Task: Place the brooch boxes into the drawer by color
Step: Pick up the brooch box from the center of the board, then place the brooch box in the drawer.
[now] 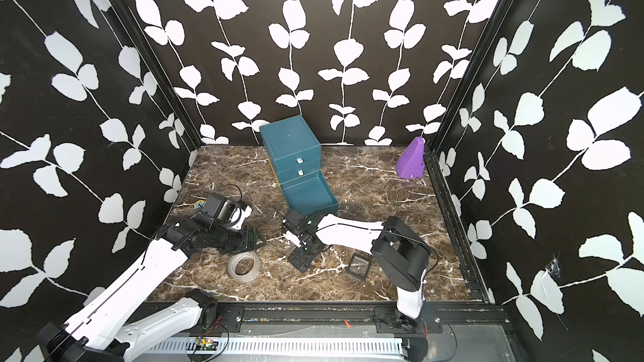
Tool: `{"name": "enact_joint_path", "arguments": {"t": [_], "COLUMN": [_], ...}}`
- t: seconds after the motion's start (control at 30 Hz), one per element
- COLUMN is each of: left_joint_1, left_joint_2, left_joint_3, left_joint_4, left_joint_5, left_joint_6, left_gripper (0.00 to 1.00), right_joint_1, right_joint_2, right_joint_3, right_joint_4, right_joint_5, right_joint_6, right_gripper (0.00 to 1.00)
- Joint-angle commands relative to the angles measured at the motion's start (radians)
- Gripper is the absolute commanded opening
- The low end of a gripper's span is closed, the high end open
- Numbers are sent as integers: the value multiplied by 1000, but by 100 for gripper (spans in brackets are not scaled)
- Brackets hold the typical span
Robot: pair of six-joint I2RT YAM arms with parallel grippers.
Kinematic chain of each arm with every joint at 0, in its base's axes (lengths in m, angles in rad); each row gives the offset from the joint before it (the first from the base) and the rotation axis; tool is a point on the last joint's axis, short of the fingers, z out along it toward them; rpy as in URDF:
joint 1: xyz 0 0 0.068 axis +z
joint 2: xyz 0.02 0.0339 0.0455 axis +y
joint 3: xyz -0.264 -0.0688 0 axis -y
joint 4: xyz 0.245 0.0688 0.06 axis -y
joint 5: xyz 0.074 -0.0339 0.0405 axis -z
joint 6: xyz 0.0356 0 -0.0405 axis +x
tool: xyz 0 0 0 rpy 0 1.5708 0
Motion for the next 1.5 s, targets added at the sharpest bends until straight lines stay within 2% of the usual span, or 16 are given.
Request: {"name": "enact_joint_path", "arguments": {"t": [0.0,0.17,0.5,0.57,0.67,0.83,1.0,1.23,1.47], "left_joint_1": [-3,-3,-4,-4,-4,-3,-4,-3,-3], "left_joint_2": [-6,-5,-9,-8,-11,-33,-46,-18,23], "left_joint_3": [26,32,29,33,47,68,76,71,94], "left_joint_4": [2,-2,-2,1,4,70,169,285,325], "left_joint_5": [-7,-11,-14,-16,-26,-56,-81,-114,-124], "left_joint_6": [8,10,7,7,7,-12,-40,-74,-87], "left_gripper": [58,58,58,58,58,58,58,57,57], "right_joint_1": [16,22,24,26,23,-47,-141,-207,-227], "right_joint_2": [37,65,88,67,-11,-114,-117,48,182], "right_joint_3": [18,35,37,34,33,107,210,450,575], "right_joint_4": [-25,-25,-13,-11,-17,-60,-99,-201,-224], "right_joint_5": [36,44,57,70,118,135,144,188,190], "right_joint_6": [-36,-46,-33,-25,13,130,231,316,371], "right_gripper": [99,97,68,61,56,53,51,50,51]}}
